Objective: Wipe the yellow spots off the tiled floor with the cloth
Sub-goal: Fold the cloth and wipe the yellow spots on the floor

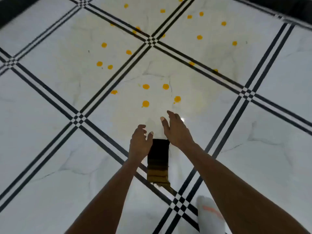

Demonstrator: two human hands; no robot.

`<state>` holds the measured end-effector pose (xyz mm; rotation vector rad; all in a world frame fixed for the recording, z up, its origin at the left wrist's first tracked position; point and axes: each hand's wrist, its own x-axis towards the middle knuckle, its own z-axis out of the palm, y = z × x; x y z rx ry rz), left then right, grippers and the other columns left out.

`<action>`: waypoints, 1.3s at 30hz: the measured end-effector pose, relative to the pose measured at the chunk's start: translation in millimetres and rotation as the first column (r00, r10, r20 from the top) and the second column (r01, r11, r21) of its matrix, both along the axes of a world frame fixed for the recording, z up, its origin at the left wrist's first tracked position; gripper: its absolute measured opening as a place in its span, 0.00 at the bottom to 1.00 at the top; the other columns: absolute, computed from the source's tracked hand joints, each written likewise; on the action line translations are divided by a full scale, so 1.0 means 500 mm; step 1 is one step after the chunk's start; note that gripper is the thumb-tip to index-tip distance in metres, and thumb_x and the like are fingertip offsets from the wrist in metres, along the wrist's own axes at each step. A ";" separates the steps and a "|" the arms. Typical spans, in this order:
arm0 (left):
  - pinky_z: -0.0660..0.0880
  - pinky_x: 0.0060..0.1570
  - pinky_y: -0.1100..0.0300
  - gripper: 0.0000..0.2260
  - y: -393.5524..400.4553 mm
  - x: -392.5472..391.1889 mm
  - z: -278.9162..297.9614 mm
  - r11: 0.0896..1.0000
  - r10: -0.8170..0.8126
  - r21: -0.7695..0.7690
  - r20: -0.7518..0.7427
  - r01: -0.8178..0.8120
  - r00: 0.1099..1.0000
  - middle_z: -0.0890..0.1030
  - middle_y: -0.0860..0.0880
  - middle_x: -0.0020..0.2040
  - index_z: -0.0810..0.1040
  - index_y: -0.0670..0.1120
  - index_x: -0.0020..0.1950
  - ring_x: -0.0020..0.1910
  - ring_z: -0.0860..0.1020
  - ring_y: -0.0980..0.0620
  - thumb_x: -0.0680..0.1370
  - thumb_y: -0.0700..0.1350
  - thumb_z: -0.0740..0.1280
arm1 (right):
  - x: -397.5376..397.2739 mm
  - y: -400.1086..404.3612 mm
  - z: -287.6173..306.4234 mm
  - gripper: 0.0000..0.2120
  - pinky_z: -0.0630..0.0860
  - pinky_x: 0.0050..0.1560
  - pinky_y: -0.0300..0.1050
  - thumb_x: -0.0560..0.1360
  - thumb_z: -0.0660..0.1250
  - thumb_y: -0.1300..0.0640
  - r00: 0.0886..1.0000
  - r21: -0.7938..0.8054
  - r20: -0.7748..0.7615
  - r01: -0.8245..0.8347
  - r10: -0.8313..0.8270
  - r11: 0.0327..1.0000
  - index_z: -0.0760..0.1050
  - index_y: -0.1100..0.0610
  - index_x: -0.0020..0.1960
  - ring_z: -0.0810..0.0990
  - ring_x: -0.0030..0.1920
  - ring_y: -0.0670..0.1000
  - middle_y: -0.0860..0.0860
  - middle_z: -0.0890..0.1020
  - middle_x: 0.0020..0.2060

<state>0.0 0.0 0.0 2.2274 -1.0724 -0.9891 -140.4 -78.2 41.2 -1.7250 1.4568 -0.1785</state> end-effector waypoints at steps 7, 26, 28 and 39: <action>0.79 0.50 0.52 0.10 -0.021 0.011 -0.156 0.988 -0.124 -0.074 0.164 0.138 0.979 0.82 0.50 0.48 0.77 0.47 0.59 0.46 0.81 0.50 0.82 0.51 0.65 | 0.007 -0.036 -0.196 0.24 0.76 0.64 0.58 0.86 0.55 0.42 0.996 -0.121 0.040 0.080 -0.075 0.989 0.71 0.56 0.73 0.78 0.65 0.57 0.55 0.79 0.64; 0.79 0.60 0.47 0.15 -0.098 0.072 -0.061 0.996 -0.092 -0.030 -0.472 0.089 0.877 0.82 0.41 0.56 0.78 0.43 0.60 0.58 0.81 0.43 0.79 0.51 0.72 | -0.010 -0.050 -0.192 0.30 0.82 0.56 0.49 0.84 0.55 0.35 0.927 0.423 0.306 0.073 -0.218 0.903 0.83 0.59 0.57 0.85 0.53 0.54 0.55 0.86 0.50; 0.80 0.64 0.46 0.16 -0.112 0.083 -0.034 0.998 -0.008 -0.064 -0.516 -0.029 0.857 0.82 0.42 0.59 0.78 0.44 0.63 0.61 0.81 0.43 0.79 0.50 0.73 | -0.011 -0.049 -0.174 0.34 0.81 0.60 0.50 0.83 0.51 0.31 0.903 0.537 0.323 0.073 -0.285 0.840 0.82 0.57 0.62 0.84 0.58 0.56 0.58 0.86 0.57; 0.79 0.65 0.46 0.20 -0.150 0.116 -0.003 0.971 0.001 -0.207 -0.489 -0.117 0.872 0.80 0.43 0.66 0.73 0.45 0.70 0.65 0.79 0.44 0.80 0.45 0.72 | 0.007 -0.067 -0.126 0.17 0.83 0.57 0.54 0.84 0.65 0.46 0.713 0.491 0.650 -0.128 -0.264 0.862 0.79 0.51 0.69 0.83 0.64 0.51 0.50 0.85 0.61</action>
